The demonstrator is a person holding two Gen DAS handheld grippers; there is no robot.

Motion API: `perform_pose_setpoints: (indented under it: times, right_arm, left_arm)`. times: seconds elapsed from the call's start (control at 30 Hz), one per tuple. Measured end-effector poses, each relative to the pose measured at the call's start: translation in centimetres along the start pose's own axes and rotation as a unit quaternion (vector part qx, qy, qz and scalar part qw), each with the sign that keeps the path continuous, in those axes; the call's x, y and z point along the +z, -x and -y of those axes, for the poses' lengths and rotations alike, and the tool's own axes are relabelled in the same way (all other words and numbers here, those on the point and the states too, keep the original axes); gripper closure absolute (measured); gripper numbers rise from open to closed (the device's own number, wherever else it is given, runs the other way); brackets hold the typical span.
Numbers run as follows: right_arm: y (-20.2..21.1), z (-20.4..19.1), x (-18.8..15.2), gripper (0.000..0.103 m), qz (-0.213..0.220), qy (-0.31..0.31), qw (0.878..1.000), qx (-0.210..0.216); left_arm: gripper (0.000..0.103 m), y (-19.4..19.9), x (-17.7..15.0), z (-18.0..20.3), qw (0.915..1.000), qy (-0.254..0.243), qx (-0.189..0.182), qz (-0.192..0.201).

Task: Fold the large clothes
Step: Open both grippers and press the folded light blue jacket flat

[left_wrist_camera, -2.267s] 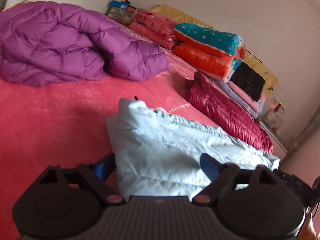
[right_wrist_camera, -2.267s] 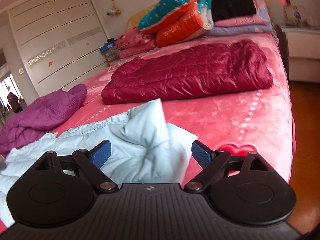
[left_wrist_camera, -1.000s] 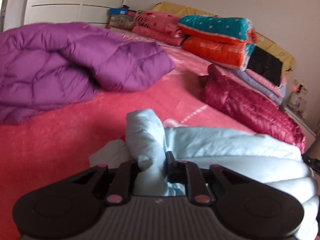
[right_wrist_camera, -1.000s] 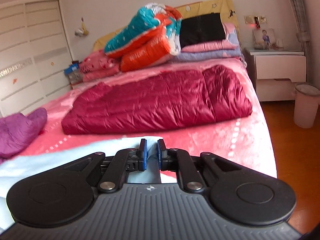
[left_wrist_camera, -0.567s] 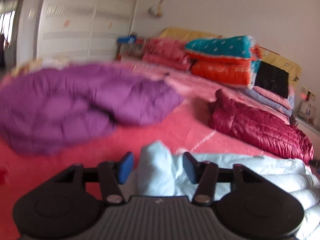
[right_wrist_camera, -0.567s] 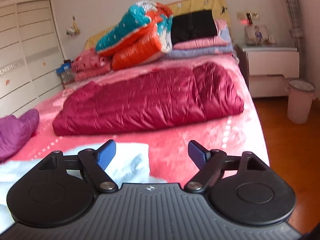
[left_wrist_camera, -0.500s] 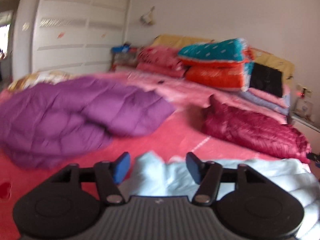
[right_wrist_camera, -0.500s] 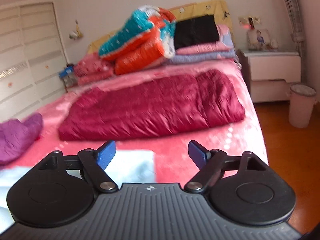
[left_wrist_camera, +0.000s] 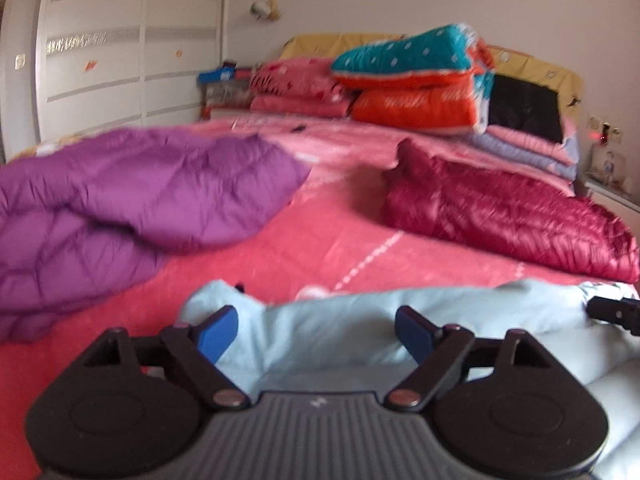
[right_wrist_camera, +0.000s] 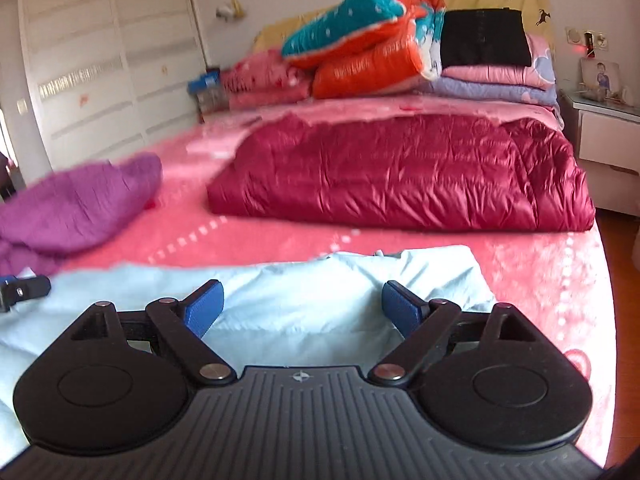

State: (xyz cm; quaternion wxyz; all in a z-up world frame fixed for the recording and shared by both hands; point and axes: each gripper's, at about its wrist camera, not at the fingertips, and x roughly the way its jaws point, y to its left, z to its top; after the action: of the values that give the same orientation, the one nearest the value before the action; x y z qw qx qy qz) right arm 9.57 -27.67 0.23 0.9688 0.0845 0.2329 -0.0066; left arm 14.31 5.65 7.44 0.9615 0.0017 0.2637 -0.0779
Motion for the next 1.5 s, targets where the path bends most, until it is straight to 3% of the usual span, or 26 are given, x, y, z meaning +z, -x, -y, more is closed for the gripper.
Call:
perform_pose_setpoints:
  times: [0.47,1.03,1.27,1.4,1.5]
  right_arm:
    - [-3.9,-0.8,-1.6,0.000,-0.059,0.010,0.997,-0.039]
    - [-6.0,-2.0,-3.3,0.000,-0.044,0.058,0.995,-0.066]
    - [-4.1,-0.6,-2.1,0.000,-0.031,0.019,0.998,-0.044]
    - [-0.5,1.4,-0.4,0.000,0.018,-0.021,0.999,-0.036]
    - [0.7,2.3,0.5,0.000,0.016,-0.026,0.999,-0.031]
  left_arm:
    - [0.008,-3.7,-2.8,-2.0,0.9992,0.031,0.010,-0.025]
    - [0.002,-5.5,-3.9,-1.9,0.9992,0.022,0.023,-0.026]
    - [0.005,-3.5,-2.2,-1.2,0.9987,0.005,0.041,-0.031]
    - [0.005,0.6,-0.2,0.8,0.9994,0.015,0.020,0.022]
    - [0.004,2.0,0.7,3.8,0.9994,0.018,-0.013,0.028]
